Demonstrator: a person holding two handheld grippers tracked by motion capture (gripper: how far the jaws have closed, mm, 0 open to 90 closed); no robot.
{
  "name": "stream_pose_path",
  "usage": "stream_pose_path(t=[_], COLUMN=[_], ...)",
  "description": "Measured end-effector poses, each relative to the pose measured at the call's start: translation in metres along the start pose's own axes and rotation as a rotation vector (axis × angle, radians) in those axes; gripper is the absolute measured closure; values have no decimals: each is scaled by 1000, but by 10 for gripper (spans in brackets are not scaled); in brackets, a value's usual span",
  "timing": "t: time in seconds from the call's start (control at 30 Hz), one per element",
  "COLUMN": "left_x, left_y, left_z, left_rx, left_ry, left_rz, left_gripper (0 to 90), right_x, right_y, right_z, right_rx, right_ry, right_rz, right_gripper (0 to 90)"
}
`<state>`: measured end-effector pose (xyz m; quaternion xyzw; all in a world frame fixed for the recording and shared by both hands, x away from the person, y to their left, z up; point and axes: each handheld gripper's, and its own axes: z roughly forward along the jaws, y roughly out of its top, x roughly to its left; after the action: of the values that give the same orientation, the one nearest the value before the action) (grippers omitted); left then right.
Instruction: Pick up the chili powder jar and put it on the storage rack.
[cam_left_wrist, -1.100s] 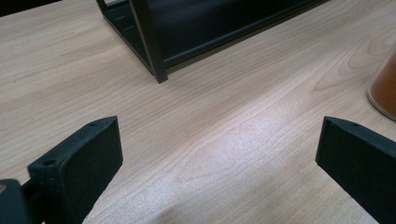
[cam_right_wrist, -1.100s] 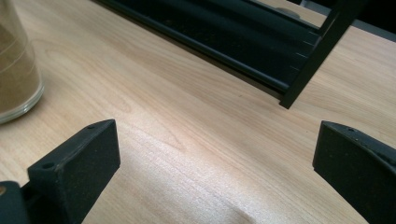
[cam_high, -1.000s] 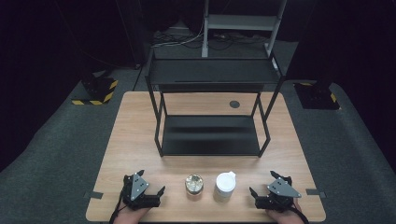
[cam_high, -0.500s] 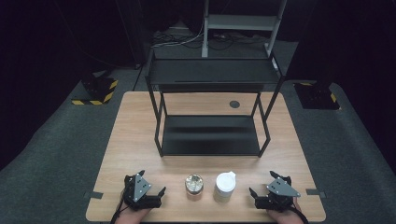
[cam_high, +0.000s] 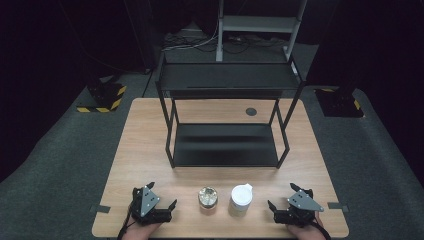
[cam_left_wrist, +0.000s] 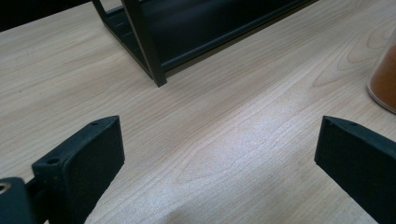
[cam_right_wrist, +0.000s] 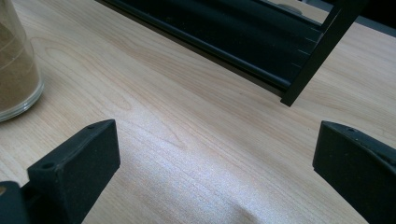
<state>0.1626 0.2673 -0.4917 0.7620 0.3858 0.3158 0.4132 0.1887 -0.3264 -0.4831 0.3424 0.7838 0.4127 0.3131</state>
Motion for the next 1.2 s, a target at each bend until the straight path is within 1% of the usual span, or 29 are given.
stream_pose_path(t=[0.27,0.3,0.33,0.37,0.4,0.43,0.6,0.73,0.97,1.0,1.03,1.1,1.2], left_x=[1,1,1,3,3,4,4,2,0,0,0,-1,-3], left_y=[0,0,0,-1,-1,-1,-1,0,4,4,5,5,8], left_z=[-1,-2,-2,-4,-4,-5,-15,-21,-29,-30,-31,-32,-33], left_rx=[4,3,3,-4,-4,-15,-78,-117,-147,-159,-164,-179,-195], left_ry=[3,3,3,1,1,0,-9,-12,-4,-7,-8,-18,-36], left_rz=[-9,-19,-19,-31,-31,-40,-51,-63,-66,-75,-73,-82,-70], left_gripper=[11,10,10,10,10,10,4,3,4,4,4,4,4], right_x=[-2,-2,-2,-2,-2,-2,-3,-3,-2,-2,-2,-2,-2], right_y=[0,1,1,1,1,1,1,1,1,1,1,1,1], right_z=[0,0,1,1,1,1,1,1,1,1,1,1,1], right_rx=[2,3,5,6,6,7,8,7,5,5,5,6,6], right_ry=[7,8,9,10,10,11,13,13,11,11,10,9,10], right_rz=[6,6,6,5,5,3,2,4,-2,-3,-4,-5,-5], right_gripper=[0,0,0,0,0,0,0,0,0,0,0,0,0])
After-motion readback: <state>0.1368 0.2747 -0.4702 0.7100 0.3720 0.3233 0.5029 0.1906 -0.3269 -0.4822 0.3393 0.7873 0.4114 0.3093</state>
